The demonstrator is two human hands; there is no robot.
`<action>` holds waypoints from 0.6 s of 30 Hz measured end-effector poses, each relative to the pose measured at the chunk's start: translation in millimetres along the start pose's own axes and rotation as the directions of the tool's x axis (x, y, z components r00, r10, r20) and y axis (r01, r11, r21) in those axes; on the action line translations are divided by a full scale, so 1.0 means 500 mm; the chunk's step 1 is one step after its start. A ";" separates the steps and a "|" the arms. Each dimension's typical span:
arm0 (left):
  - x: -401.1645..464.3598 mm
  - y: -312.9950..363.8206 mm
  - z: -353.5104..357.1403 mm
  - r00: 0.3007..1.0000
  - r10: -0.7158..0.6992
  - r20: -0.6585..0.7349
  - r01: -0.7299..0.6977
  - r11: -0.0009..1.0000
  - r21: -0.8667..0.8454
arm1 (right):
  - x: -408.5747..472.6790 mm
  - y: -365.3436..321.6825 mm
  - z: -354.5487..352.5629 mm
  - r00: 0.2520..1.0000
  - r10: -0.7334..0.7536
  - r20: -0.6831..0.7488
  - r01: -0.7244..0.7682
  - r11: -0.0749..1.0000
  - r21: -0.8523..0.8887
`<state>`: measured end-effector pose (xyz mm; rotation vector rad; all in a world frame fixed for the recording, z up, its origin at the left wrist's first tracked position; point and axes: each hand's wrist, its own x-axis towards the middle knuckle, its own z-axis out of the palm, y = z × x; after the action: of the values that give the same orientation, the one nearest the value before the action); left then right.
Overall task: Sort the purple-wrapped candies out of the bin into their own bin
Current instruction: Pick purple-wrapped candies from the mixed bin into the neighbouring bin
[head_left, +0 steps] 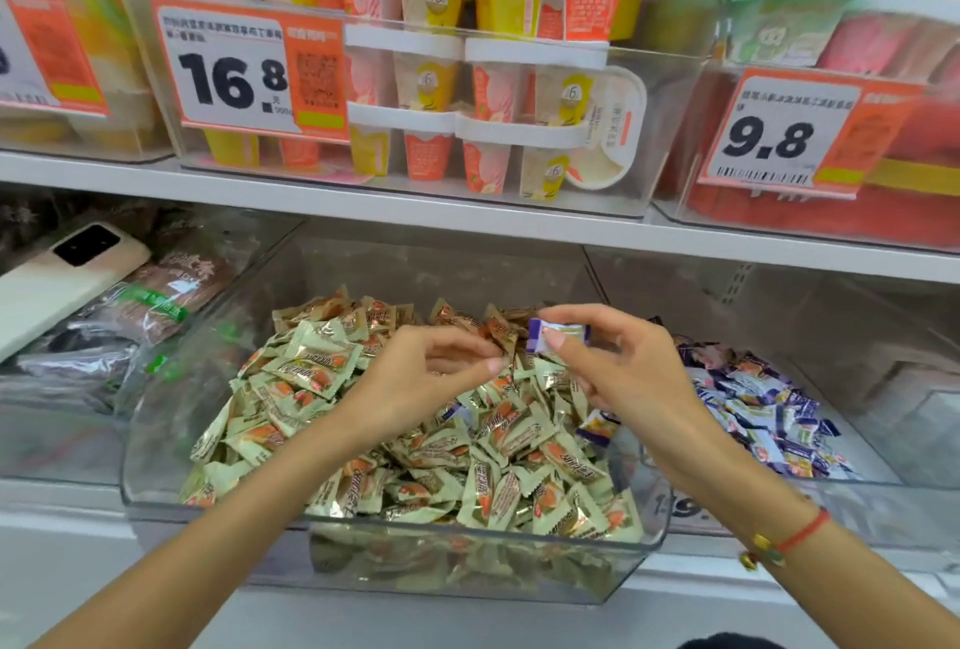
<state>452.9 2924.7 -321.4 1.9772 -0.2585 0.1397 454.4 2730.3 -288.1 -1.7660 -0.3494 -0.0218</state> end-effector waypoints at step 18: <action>0.093 -0.109 0.012 0.906 -0.148 0.397 -0.286 0.477 0.831 | 0.070 0.202 -0.227 0.912 0.379 0.155 -0.027 0.434 -0.900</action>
<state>511.5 2935.0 -362.1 3.0659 -0.6597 -0.1584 532.4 2610.8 -351.4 -2.9070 -0.3943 0.3561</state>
